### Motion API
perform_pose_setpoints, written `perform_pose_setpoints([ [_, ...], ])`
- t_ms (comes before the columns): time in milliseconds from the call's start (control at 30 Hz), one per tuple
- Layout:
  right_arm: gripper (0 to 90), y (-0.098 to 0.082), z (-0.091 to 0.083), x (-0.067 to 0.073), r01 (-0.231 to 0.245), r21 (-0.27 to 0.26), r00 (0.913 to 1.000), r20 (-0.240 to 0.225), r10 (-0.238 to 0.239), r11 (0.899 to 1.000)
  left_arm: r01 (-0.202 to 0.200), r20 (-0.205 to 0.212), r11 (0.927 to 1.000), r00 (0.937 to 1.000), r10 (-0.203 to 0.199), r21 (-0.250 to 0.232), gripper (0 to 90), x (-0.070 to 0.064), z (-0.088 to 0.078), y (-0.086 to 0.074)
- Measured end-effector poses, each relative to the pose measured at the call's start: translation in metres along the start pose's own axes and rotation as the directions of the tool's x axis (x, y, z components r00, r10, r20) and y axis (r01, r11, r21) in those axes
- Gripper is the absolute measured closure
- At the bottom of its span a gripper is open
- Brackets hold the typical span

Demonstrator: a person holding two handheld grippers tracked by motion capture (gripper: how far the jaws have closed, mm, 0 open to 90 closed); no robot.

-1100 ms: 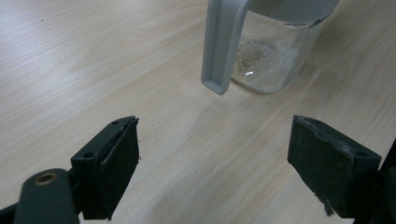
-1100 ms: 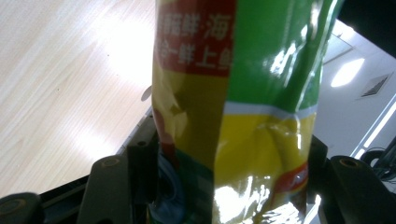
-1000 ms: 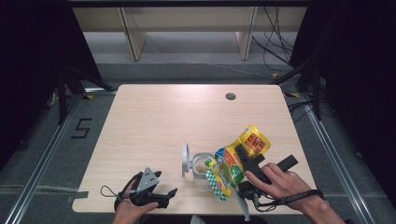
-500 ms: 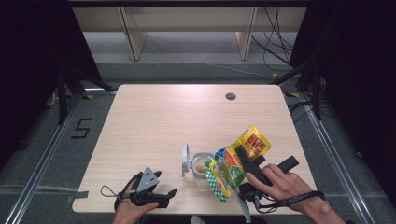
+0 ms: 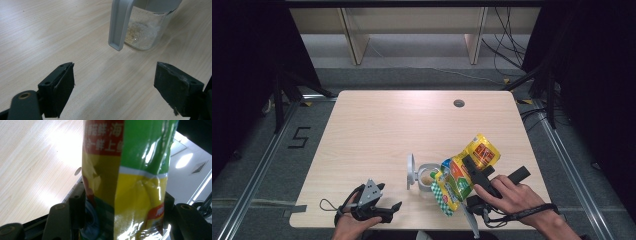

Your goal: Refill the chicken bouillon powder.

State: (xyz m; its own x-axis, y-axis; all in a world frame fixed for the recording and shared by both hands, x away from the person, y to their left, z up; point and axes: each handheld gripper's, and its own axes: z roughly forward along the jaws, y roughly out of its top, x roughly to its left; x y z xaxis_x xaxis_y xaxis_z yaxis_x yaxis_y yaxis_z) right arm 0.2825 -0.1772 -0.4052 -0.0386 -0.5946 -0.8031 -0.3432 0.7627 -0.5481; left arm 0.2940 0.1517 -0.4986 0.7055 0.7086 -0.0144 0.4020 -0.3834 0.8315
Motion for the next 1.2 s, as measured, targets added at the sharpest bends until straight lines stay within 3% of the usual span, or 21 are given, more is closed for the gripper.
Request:
perform_pose_setpoints([
  [233,43.5,-0.001,0.001,0.000,-0.007,0.001,0.9999,-0.009,0.007,1.000,-0.005,0.009,0.9999,1.0000,0.005,0.011,16.2,0.000,0.000,0.000],
  [267,43.5,-0.001,0.001,0.000,-0.006,0.003,0.9999,-0.010,0.006,1.000,0.022,0.013,0.9997,0.9997,-0.022,0.014,16.2,-0.001,0.000,-0.001],
  [333,43.5,-0.002,0.002,-0.001,0.016,0.004,0.9998,-0.015,-0.016,1.000,0.022,0.011,0.9997,0.9997,-0.022,0.012,16.2,-0.001,0.000,-0.001],
  [500,43.5,-0.002,0.002,0.001,-0.004,0.001,1.0000,-0.007,0.004,1.000,0.022,0.011,0.9997,0.9997,-0.023,0.012,16.2,-0.001,0.000,-0.001],
  [533,43.6,-0.002,0.001,0.001,0.006,0.005,0.9999,-0.011,-0.006,1.000,0.022,0.012,0.9997,0.9997,-0.022,0.013,16.2,-0.001,0.000,-0.001],
  [567,43.6,-0.001,0.001,0.001,0.005,0.002,0.9999,-0.016,-0.005,1.000,-0.005,0.009,0.9999,1.0000,0.005,0.012,16.2,0.000,0.000,0.000],
  [633,43.5,-0.001,0.001,0.001,-0.003,-0.001,1.0000,-0.005,0.003,1.000,-0.004,0.010,0.9999,0.9999,0.004,0.012,16.2,0.000,0.000,0.000],
  [667,43.6,-0.001,0.001,0.001,-0.004,-0.003,0.9999,-0.014,0.004,1.000,0.024,0.013,0.9996,0.9996,-0.025,0.013,16.2,-0.001,0.001,-0.001],
  [767,43.6,-0.002,0.001,0.000,0.002,-0.005,0.9999,-0.013,-0.002,1.000,0.019,0.008,0.9998,0.9998,-0.019,0.011,16.2,-0.001,0.000,-0.001],
  [800,43.6,-0.002,0.000,-0.002,0.024,0.004,0.9997,-0.011,-0.024,1.000,0.024,0.010,0.9996,0.9997,-0.024,0.013,16.2,-0.001,0.000,-0.001],
  [867,43.7,-0.002,-0.001,0.000,0.001,-0.003,1.0000,0.002,-0.001,1.000,0.029,0.012,0.9996,0.9995,-0.030,0.005,16.2,-0.001,0.000,-0.001],
  [933,43.7,-0.003,-0.003,-0.002,0.017,0.006,0.9998,-0.013,-0.017,1.000,0.024,0.011,0.9996,0.9997,-0.024,0.013,16.2,-0.001,0.000,-0.001],
  [1000,43.7,-0.003,-0.004,-0.001,-0.001,-0.001,1.0000,-0.002,0.001,1.000,0.022,0.012,0.9997,0.9997,-0.023,0.013,16.2,-0.001,0.000,-0.001],
  [1067,43.8,-0.003,-0.005,0.000,0.004,-0.005,1.0000,0.005,-0.004,1.000,0.023,0.011,0.9997,0.9997,-0.023,0.012,16.2,-0.001,0.000,0.000],
  [1100,43.8,-0.004,-0.006,-0.001,0.030,-0.002,0.9995,-0.012,-0.030,1.000,0.022,0.011,0.9997,0.9997,-0.022,0.013,16.2,-0.001,0.000,0.000],
  [1167,43.9,-0.004,-0.008,0.000,-0.006,-0.001,1.0000,-0.008,0.006,1.000,0.022,0.012,0.9997,0.9997,-0.023,0.013,16.2,-0.001,0.000,-0.001],
  [1200,43.9,-0.005,-0.008,-0.001,0.020,0.000,0.9998,-0.003,-0.020,1.000,0.023,0.012,0.9996,0.9996,-0.024,0.013,16.2,-0.001,0.000,-0.001],
])
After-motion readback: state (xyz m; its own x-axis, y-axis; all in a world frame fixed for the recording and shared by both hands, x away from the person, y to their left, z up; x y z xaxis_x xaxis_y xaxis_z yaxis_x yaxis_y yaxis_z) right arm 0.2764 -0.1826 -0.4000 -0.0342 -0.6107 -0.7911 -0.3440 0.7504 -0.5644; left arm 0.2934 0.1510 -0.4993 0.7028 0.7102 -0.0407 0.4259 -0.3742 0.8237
